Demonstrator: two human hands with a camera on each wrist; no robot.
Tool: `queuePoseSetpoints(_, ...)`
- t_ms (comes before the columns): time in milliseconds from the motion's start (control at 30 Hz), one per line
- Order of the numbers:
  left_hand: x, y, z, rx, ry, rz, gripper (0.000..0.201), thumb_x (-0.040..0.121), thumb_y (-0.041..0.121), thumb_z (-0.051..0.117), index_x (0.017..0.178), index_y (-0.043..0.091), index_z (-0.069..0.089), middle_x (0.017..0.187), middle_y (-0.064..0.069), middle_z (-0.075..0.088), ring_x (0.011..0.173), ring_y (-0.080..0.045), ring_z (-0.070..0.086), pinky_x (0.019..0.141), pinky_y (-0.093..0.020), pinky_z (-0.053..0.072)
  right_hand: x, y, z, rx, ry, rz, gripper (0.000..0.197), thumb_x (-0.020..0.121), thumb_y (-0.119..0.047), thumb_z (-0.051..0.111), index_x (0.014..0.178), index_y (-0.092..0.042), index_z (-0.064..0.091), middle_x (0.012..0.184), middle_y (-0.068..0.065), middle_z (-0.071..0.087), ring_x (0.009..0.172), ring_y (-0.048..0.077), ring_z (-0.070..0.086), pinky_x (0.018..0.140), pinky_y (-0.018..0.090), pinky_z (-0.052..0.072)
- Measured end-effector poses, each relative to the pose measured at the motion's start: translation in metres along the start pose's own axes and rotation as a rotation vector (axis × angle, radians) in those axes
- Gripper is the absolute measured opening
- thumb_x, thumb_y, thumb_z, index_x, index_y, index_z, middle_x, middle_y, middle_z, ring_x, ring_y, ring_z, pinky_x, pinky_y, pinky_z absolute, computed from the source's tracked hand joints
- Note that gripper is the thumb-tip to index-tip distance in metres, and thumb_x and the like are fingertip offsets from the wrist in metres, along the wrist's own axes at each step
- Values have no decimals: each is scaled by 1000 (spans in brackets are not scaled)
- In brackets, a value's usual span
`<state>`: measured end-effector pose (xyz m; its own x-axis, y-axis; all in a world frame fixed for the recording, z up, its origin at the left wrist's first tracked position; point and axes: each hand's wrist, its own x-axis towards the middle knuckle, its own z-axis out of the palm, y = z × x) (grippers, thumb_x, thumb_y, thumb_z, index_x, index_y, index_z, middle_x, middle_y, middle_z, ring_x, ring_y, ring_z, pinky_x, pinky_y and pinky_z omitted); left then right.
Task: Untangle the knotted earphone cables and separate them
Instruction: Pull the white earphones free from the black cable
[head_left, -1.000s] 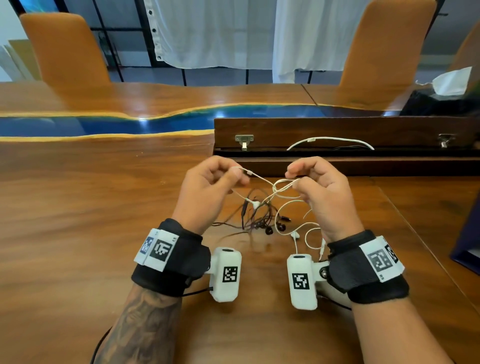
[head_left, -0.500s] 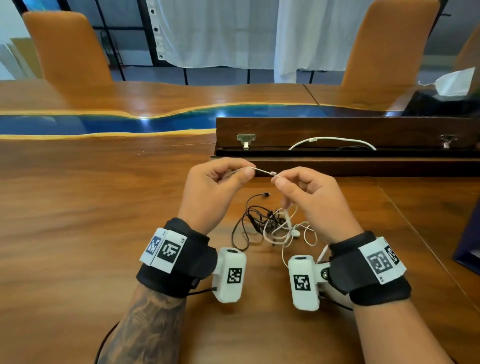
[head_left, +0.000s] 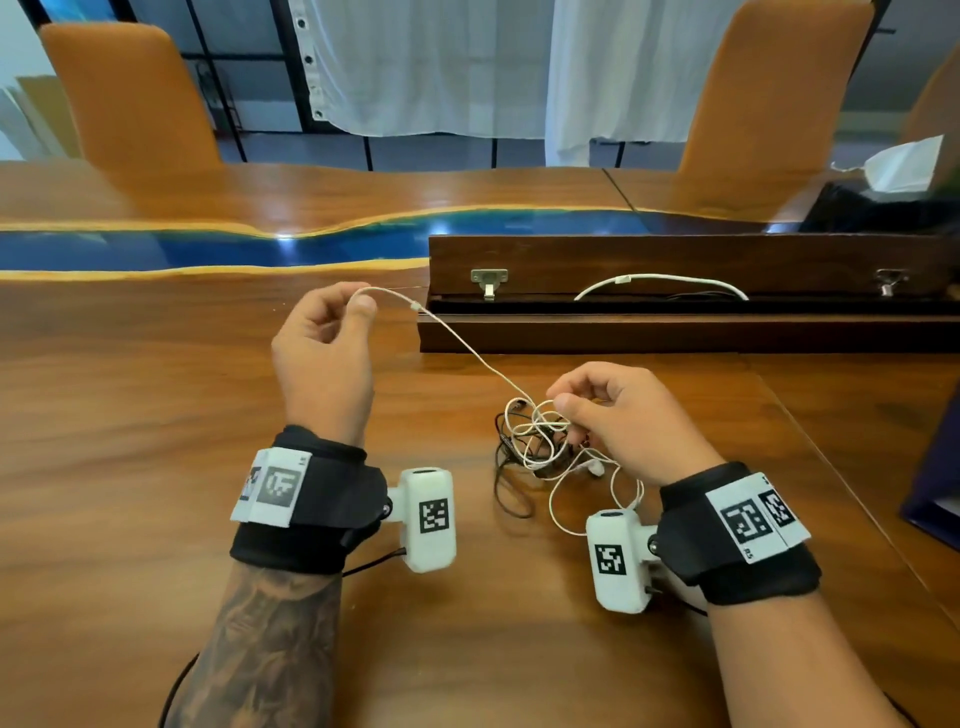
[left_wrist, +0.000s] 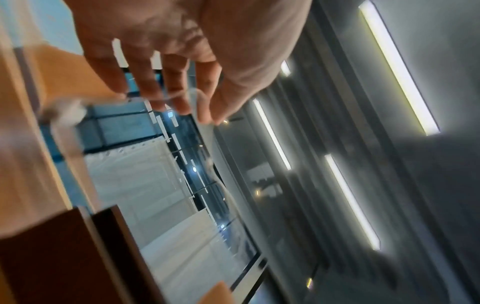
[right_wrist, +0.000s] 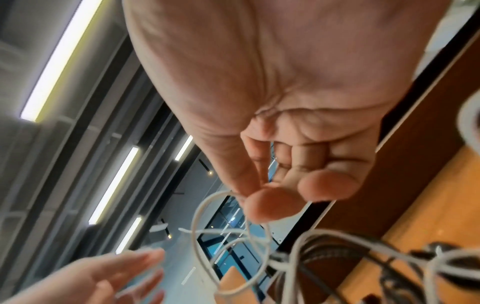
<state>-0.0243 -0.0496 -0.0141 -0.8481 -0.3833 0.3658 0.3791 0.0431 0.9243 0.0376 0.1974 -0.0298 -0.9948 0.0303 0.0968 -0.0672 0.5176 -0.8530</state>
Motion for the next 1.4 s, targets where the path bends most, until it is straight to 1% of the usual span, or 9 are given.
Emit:
queuePoseSetpoints(100,-7,3,2,285,-85,104,23,91,19,69,111,28,63,116,1,62,103,-9,57,93,-25,47,1,-5,3,170,8,-16,11,100,-14,58,100,-17,68,77,-4,70,71,11,69,67,26,55)
queuePoseSetpoints(233,-24,20,12,318,-539,56,6,92,23,69,93,17,71,89,3,70,79,-4,62,72,-16,50,2,-10,6,362,38,-56,12,102,-11,54,105,-15,66,81,-5,68,76,15,69,72,31,56)
queuePoseSetpoints(367,-45,15,26,500,-927,-1,20,84,44,75,100,32,72,91,9,70,80,-9,63,73,-25,54,1,-16,8,598,-8,-105,15,101,-7,54,106,-14,66,84,-1,68,80,18,67,73,31,55)
queuePoseSetpoints(500,-49,13,34,304,-823,70,12,95,24,68,89,16,75,79,-3,69,72,-15,61,71,-32,51,-1,-19,8,546,79,-187,16,100,-10,59,113,-16,65,97,2,69,88,17,69,75,29,55)
queuePoseSetpoints(633,-43,18,31,69,-679,25,18,100,18,59,93,9,74,79,-2,68,73,-13,62,66,-23,53,-2,-15,7,228,42,-143,49,90,-28,74,133,-33,52,124,-11,61,106,4,63,84,25,56)
queuePoseSetpoints(800,-36,18,27,-121,-552,-24,19,99,26,60,90,21,76,98,0,72,96,-16,66,82,-35,56,-4,-13,13,66,3,-136,7,94,-24,70,99,-29,73,90,-8,73,81,6,66,77,28,55)
queuePoseSetpoints(933,-30,19,23,-324,-457,-129,17,96,27,61,93,18,74,81,-2,70,85,-21,66,81,-39,54,-4,-13,6,119,107,-144,11,96,-27,67,96,-30,77,78,-20,71,73,-1,62,69,12,49)
queuePoseSetpoints(1267,-41,26,28,-318,-709,-192,26,95,28,53,101,9,69,87,-8,67,82,-22,69,77,-38,58,-3,-20,11,299,-5,-202,43,92,-31,72,134,-32,60,132,-13,62,121,7,59,96,33,53)
queuePoseSetpoints(1400,-42,26,29,-120,-684,-74,22,99,25,55,99,14,74,76,-7,64,72,-21,64,74,-35,59,-4,-21,14,246,71,-235,14,95,-20,70,108,-22,74,103,-8,74,100,7,67,85,30,54)
